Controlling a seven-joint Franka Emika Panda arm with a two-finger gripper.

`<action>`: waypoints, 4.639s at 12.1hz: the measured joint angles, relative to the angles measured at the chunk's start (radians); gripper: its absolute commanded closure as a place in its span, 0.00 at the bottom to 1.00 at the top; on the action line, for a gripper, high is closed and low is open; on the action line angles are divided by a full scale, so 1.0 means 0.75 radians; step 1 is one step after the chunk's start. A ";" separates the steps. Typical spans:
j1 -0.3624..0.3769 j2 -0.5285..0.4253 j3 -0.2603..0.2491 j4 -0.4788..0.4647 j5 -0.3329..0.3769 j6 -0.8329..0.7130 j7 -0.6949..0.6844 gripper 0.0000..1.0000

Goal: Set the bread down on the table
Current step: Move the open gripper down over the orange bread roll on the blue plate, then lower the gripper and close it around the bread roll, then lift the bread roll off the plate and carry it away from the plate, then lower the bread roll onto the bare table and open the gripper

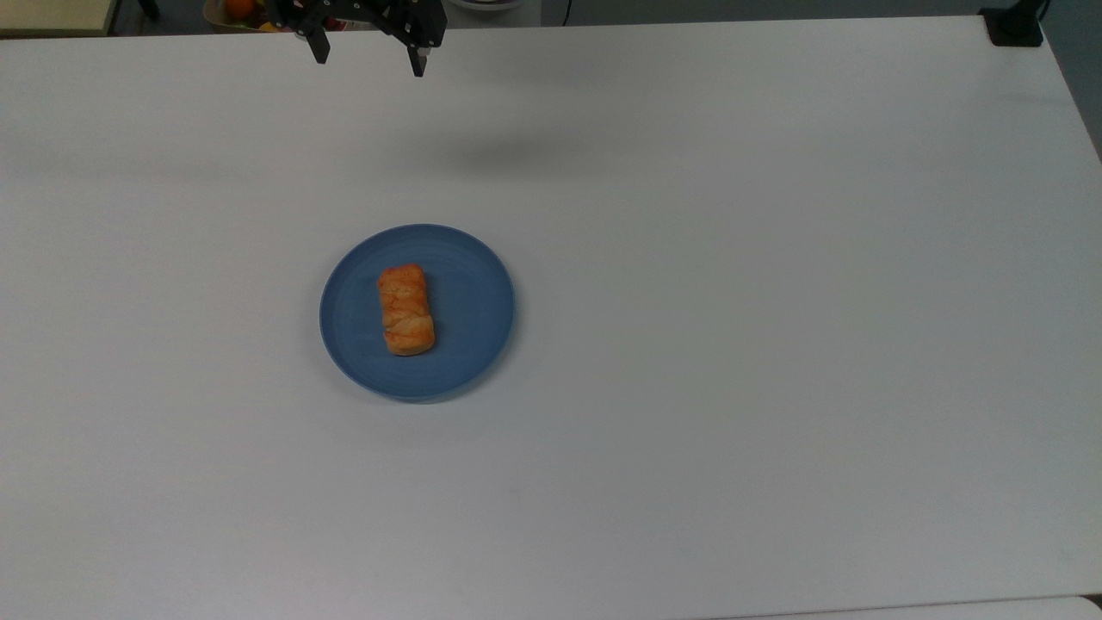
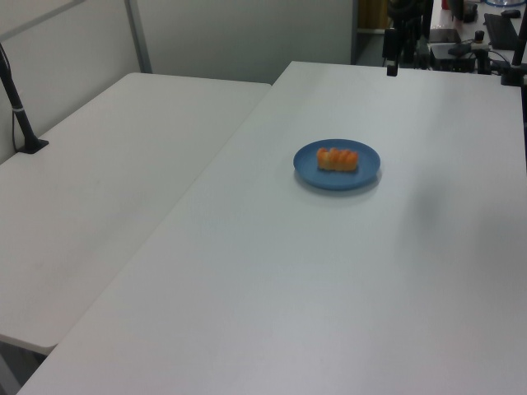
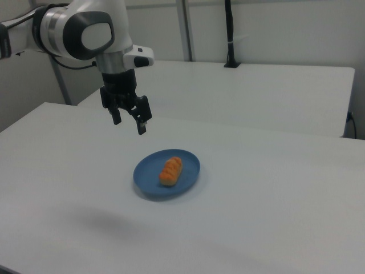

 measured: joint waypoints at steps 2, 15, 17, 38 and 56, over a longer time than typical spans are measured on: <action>-0.001 0.000 0.001 0.000 0.000 0.001 -0.009 0.00; -0.001 0.612 0.014 0.272 0.047 0.370 -0.098 0.00; 0.000 0.652 0.014 0.268 0.038 0.422 -0.125 0.00; -0.004 0.518 0.014 0.196 0.042 0.539 -0.151 1.00; -0.023 -0.252 0.015 -0.870 -0.106 0.441 -0.151 1.00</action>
